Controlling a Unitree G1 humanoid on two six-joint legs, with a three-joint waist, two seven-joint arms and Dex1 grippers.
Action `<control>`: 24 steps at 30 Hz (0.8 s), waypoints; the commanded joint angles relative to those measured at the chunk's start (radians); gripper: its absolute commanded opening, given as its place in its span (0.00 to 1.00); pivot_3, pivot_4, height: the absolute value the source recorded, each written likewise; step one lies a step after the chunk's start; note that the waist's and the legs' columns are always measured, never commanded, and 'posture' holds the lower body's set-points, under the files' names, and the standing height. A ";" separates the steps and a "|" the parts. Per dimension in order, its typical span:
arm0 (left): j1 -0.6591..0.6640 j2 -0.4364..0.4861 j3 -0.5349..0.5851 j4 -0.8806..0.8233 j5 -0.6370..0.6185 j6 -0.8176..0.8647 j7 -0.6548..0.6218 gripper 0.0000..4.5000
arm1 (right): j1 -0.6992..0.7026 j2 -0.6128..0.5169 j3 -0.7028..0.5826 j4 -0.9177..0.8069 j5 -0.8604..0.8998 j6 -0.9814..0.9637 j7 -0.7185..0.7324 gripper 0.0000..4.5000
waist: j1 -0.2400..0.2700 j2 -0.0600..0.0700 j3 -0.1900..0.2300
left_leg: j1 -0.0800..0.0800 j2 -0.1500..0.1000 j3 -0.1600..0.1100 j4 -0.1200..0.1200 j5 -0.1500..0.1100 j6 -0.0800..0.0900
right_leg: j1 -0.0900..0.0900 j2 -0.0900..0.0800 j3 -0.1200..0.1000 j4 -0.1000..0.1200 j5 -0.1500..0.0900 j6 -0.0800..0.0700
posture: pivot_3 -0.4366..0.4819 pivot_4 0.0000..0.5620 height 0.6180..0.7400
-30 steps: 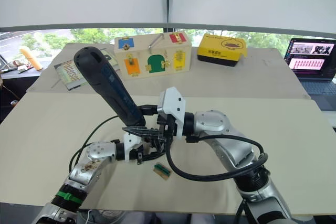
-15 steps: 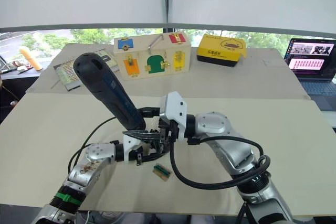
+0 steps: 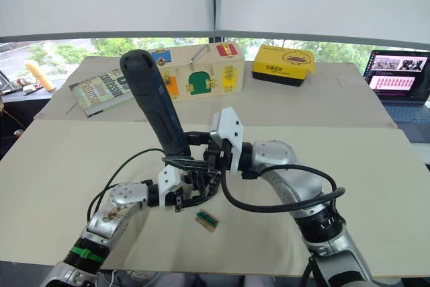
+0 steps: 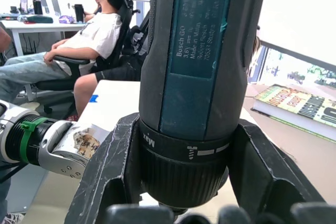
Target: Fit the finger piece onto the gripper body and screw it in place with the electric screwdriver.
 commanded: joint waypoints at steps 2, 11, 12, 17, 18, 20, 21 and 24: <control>0.024 0.008 -0.018 0.008 0.003 0.025 -0.009 0.50 | 0.045 -0.055 0.018 0.097 -0.110 0.020 -0.009 0.42 | 0.000 0.000 0.000 | 0.000 0.000 0.000 0.000 -0.001 0.001 | 0.000 0.000 0.000 0.000 0.000 0.000 | 0.48 0.27 1.00; 0.019 0.005 -0.008 0.006 0.000 0.025 0.003 0.50 | 0.088 -0.058 0.044 0.004 -0.081 -0.031 0.060 0.42 | 0.001 0.000 0.000 | -0.002 0.000 -0.002 -0.001 0.000 0.000 | 0.000 0.000 -0.001 -0.003 0.000 0.000 | 0.48 0.27 1.00; 0.019 0.005 -0.008 0.006 0.000 0.025 0.005 0.50 | 0.092 -0.058 0.044 0.003 -0.083 -0.031 0.062 0.42 | 0.001 0.000 0.000 | -0.002 0.000 -0.002 -0.001 0.000 0.000 | 0.000 0.000 -0.001 -0.003 0.000 0.000 | 0.48 0.27 1.00; 0.017 0.005 -0.005 0.003 0.002 0.029 0.012 0.50 | 0.099 -0.051 0.042 -0.002 -0.073 -0.027 0.076 0.42 | 0.001 0.000 0.000 | -0.004 0.000 -0.003 -0.001 0.000 0.000 | -0.001 0.000 -0.002 -0.005 0.000 0.000 | 0.48 0.27 1.00; 0.017 0.005 -0.005 0.003 0.002 0.029 0.012 0.50 | 0.100 -0.050 0.042 -0.004 -0.070 -0.025 0.079 0.42 | 0.001 0.000 0.000 | -0.005 0.000 -0.003 -0.001 0.000 0.000 | -0.001 0.000 -0.002 -0.005 0.000 0.000 | 0.48 0.27 1.00; 0.017 0.005 -0.006 0.002 0.003 0.031 0.013 0.50 | 0.101 -0.049 0.041 -0.006 -0.061 -0.016 0.081 0.42 | 0.001 0.000 0.000 | -0.006 0.000 -0.004 -0.001 0.000 0.000 | -0.002 0.000 -0.003 -0.005 0.000 0.000 | 0.48 0.27 1.00; 0.016 0.005 -0.005 0.001 0.003 0.033 0.014 0.50 | 0.101 -0.049 0.040 -0.007 -0.056 -0.010 0.081 0.42 | 0.001 0.000 0.000 | -0.007 0.000 -0.004 0.000 0.000 -0.001 | -0.002 0.000 -0.003 -0.005 0.000 0.000 | 0.48 0.27 1.00; 0.015 0.005 -0.005 0.000 0.002 0.038 0.015 0.50 | 0.103 -0.049 0.040 -0.001 -0.058 0.005 0.071 0.42 | 0.001 0.000 0.000 | -0.008 0.000 -0.005 0.000 0.001 -0.001 | -0.003 0.000 -0.004 -0.005 0.000 0.000 | 0.48 0.27 1.00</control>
